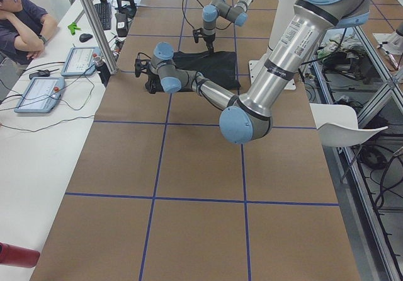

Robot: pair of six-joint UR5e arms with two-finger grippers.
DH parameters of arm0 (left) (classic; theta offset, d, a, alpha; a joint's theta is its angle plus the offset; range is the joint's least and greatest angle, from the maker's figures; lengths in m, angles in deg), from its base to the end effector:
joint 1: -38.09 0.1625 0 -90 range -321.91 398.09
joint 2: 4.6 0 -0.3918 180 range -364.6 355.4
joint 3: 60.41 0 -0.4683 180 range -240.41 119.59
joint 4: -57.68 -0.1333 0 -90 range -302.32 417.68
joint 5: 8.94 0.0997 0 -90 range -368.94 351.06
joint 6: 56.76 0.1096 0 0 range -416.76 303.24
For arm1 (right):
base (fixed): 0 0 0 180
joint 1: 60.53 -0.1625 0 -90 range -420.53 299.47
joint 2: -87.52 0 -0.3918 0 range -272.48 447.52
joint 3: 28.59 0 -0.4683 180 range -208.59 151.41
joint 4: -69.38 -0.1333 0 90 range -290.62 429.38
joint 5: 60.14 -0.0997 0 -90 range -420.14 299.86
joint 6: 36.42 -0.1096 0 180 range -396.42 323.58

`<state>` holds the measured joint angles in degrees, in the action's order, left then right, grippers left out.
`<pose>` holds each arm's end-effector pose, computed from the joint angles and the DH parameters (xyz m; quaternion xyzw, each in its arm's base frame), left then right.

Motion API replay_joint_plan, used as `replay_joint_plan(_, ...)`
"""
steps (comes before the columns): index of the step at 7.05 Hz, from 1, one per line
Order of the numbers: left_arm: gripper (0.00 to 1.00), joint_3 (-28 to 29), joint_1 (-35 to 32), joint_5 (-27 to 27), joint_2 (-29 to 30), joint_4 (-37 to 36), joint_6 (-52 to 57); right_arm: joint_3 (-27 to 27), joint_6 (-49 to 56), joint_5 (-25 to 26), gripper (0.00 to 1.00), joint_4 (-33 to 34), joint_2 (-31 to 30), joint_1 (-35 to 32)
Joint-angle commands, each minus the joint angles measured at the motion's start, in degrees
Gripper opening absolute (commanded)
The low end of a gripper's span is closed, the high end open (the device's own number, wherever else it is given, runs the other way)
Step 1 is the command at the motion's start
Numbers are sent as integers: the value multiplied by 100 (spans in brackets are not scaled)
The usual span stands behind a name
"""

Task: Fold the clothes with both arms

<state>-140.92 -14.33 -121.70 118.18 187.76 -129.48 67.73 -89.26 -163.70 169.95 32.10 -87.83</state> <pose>0.4020 -0.6714 0.2629 0.1565 0.5185 -0.1530 0.8266 -0.5871 -0.4241 0.2201 0.0422 -0.2805 -0.1131 0.9522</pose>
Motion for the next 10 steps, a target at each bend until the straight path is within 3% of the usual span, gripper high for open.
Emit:
replay_joint_plan(1,100,0,3,0,1,0,3,-87,116,3,100,-99,-3,-39)
replay_joint_plan(10,100,9,4,0,27,0,-6,-184,379,-85,100,-10,-249,-258)
